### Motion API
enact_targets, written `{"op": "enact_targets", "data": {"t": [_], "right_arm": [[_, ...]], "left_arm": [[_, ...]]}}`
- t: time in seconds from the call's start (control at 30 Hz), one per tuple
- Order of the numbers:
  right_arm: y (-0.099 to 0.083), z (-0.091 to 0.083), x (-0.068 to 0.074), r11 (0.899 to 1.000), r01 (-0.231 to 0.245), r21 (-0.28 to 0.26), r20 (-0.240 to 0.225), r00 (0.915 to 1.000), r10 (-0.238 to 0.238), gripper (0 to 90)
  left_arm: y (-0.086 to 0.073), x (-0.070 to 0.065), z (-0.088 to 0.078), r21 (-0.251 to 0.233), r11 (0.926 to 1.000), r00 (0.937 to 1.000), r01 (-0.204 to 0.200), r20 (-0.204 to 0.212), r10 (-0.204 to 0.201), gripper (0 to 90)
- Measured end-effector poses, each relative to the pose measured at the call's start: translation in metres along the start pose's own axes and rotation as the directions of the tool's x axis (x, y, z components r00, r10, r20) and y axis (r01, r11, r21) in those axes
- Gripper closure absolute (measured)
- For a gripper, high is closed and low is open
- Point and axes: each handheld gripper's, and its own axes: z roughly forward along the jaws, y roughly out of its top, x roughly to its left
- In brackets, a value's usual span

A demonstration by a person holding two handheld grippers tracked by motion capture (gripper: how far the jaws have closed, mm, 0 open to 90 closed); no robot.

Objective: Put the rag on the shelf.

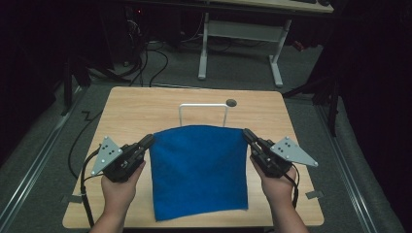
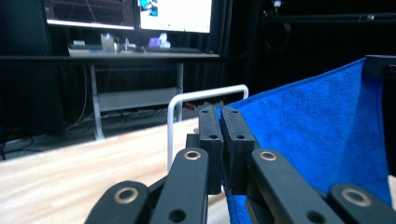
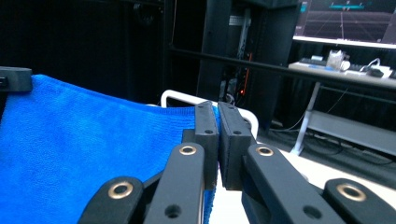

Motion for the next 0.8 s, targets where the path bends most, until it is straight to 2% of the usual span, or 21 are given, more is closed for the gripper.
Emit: {"op": "enact_targets", "data": {"t": [0.03, 0.3, 0.47, 0.67, 0.8], "right_arm": [[0.0, 0.0, 0.0, 1.0, 0.0, 0.0, 0.0, 1.0, 0.0, 88.0], [0.033, 0.004, -0.003, 0.998, 0.04, -0.048, 0.015, 0.9991, -0.039, 88.1], [0.045, 0.006, -0.004, 0.996, 0.047, -0.07, 0.023, 0.9987, -0.045, 88.1], [0.051, 0.008, -0.006, 0.996, 0.051, -0.073, 0.027, 0.9984, -0.049, 88.1], [0.051, 0.01, -0.007, 0.996, 0.05, -0.07, 0.031, 0.9984, -0.048, 88.1]], "left_arm": [[0.003, 0.0, 0.001, -0.007, 1.0, 1.0, -0.001, 0.0, 0.001, 87.9], [0.038, 0.007, 0.01, -0.066, 0.9965, 0.9986, -0.051, -0.013, 0.05, 88.2], [0.057, 0.01, 0.013, -0.08, 0.9933, 0.9964, -0.083, -0.023, 0.082, 88.2], [0.065, 0.011, 0.015, -0.081, 0.9913, 0.9944, -0.104, -0.028, 0.102, 88.2], [0.064, 0.016, 0.021, -0.059, 0.9934, 0.9948, -0.098, -0.031, 0.097, 88.2]]}}
